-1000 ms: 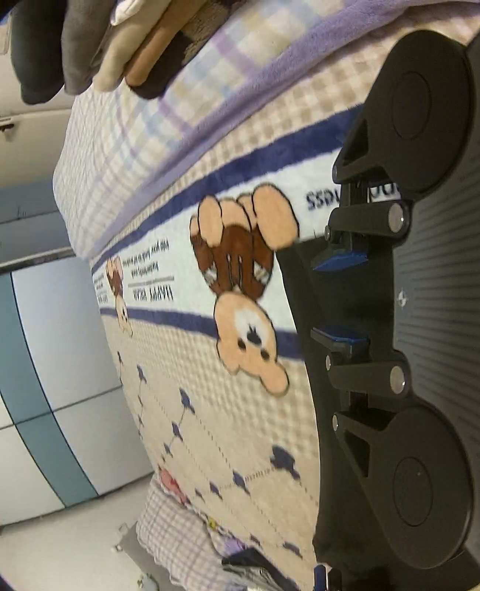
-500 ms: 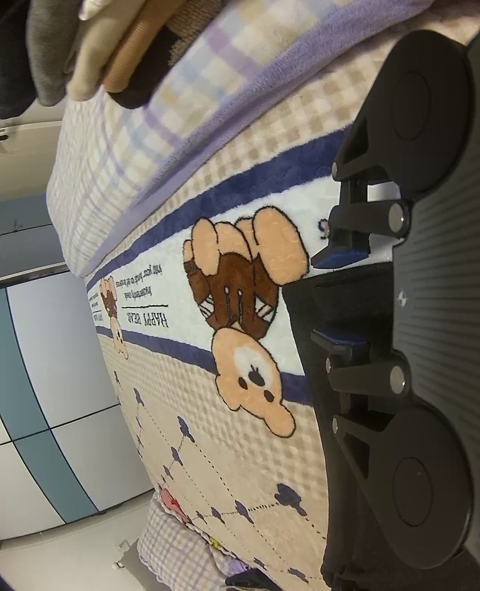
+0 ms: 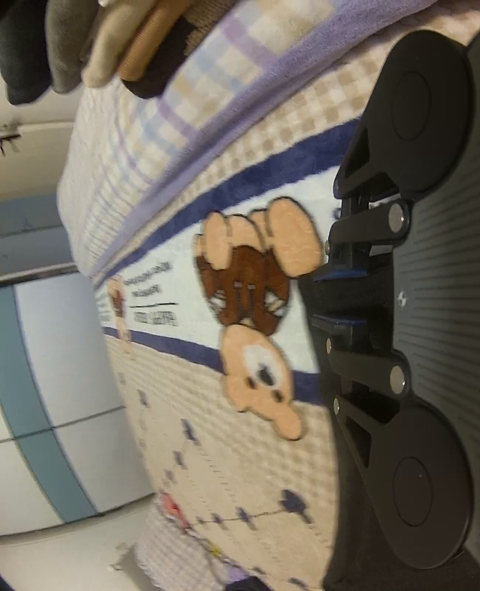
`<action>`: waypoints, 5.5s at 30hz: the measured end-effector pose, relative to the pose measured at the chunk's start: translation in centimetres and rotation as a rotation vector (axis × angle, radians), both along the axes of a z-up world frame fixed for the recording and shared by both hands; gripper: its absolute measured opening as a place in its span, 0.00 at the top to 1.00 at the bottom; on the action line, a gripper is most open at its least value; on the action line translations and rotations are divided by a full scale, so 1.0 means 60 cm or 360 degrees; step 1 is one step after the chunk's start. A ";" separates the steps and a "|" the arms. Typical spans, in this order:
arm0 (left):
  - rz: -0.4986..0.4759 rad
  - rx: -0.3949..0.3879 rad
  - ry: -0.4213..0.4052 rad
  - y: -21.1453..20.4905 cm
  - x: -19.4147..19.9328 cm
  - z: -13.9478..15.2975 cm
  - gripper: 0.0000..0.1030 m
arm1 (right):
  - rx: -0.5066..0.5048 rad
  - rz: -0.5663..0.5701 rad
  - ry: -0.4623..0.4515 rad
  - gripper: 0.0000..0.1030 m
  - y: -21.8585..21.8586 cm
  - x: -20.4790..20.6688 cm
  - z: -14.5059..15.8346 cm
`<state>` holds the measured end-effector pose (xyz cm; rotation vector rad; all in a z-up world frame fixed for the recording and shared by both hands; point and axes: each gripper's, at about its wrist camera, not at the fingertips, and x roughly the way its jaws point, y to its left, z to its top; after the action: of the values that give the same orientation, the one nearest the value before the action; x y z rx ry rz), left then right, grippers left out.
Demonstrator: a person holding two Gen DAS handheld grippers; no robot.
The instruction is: Fold clothes
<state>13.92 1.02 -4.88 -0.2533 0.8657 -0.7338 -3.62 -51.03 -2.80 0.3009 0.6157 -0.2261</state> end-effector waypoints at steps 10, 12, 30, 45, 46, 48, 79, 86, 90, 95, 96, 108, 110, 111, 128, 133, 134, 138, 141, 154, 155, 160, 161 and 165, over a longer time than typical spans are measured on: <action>0.0124 -0.0132 0.0029 0.025 0.014 -0.002 0.81 | 0.0019 -0.0170 -0.0162 0.87 -0.002 0.031 0.018; 0.0138 -0.0114 0.0064 0.023 0.021 -0.017 0.81 | 0.0022 -0.0186 -0.0105 0.87 -0.004 0.047 0.002; 0.0204 -0.0215 0.0132 0.022 0.029 -0.034 0.78 | 0.0220 -0.0213 0.0049 0.66 -0.019 0.065 -0.042; 0.0159 -0.0223 0.0143 0.022 0.031 -0.039 0.64 | 0.0097 -0.0043 0.0110 0.45 -0.016 0.048 -0.047; 0.0156 -0.0232 0.0149 0.023 0.031 -0.039 0.68 | 0.0079 -0.0023 0.0111 0.45 -0.011 0.050 -0.047; 0.0195 -0.0289 0.0196 0.029 0.033 -0.043 0.77 | 0.0043 0.0024 0.0115 0.52 0.003 0.055 -0.047; 0.0352 -0.0095 -0.0221 0.016 -0.011 0.028 0.03 | -0.0337 -0.0380 -0.0046 0.45 0.083 0.086 0.022; 0.0277 0.0053 -0.0418 0.023 -0.087 0.066 0.01 | -0.0316 -0.0427 -0.0137 0.38 0.140 0.017 0.076; 0.0213 0.0104 -0.0529 0.040 -0.135 0.078 0.01 | -0.0345 -0.0330 -0.0129 0.36 0.193 -0.017 0.080; 0.0153 0.0143 -0.0598 0.062 -0.179 0.088 0.01 | -0.0319 -0.0192 -0.0078 0.35 0.251 -0.043 0.048; 0.0138 0.0155 -0.0608 0.066 -0.187 0.088 0.01 | -0.0314 -0.0164 -0.0060 0.35 0.261 -0.047 0.040; 0.0091 0.0532 -0.0603 0.178 -0.226 0.003 0.04 | -0.0346 -0.0040 0.0091 0.35 0.237 -0.091 -0.059; 0.0072 0.0504 -0.0601 0.195 -0.230 0.000 0.04 | -0.0398 -0.0051 0.0096 0.35 0.222 -0.098 -0.063; 0.0061 0.0507 -0.0609 0.200 -0.232 0.000 0.04 | -0.0395 -0.0087 0.0092 0.35 0.209 -0.103 -0.063; -0.0179 0.0285 -0.0741 0.037 -0.305 0.047 0.04 | -0.0365 0.0339 -0.0213 0.36 0.362 -0.110 -0.008; -0.0319 0.0355 -0.0673 0.005 -0.307 0.010 0.04 | -0.0170 0.0603 -0.0280 0.36 0.443 -0.085 0.005; -0.0332 0.0364 -0.0663 0.006 -0.308 0.003 0.04 | -0.0139 0.0658 -0.0279 0.37 0.458 -0.081 0.003; -0.0382 0.0370 -0.0709 0.017 -0.317 -0.023 0.04 | -0.0090 0.0839 -0.0204 0.39 0.512 -0.067 -0.023; -0.0388 0.0363 -0.0729 0.020 -0.321 -0.026 0.04 | -0.0236 0.0943 -0.0136 0.42 0.535 -0.071 -0.056; -0.0429 0.0362 -0.0700 0.021 -0.314 -0.013 0.04 | -0.0252 0.0472 -0.0087 0.45 0.309 -0.150 -0.058; -0.0434 0.0359 -0.0687 0.021 -0.312 -0.010 0.04 | -0.0214 0.0420 -0.0087 0.61 0.285 -0.156 -0.057; -0.0458 0.0192 -0.0573 0.032 -0.290 0.023 0.04 | -0.0244 0.0272 -0.0074 0.55 0.273 -0.161 -0.045; -0.0457 0.0161 -0.0582 0.031 -0.289 0.029 0.04 | -0.0285 0.0287 -0.0078 0.53 0.285 -0.159 -0.042; -0.0544 0.0141 -0.0680 -0.001 -0.292 0.047 0.04 | -0.0425 0.0307 -0.0093 0.53 0.324 -0.145 -0.026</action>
<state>-3.62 0.96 -2.06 0.1345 0.5342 -1.0192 -12.35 -31.61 -4.34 -0.0099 0.5455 -0.1117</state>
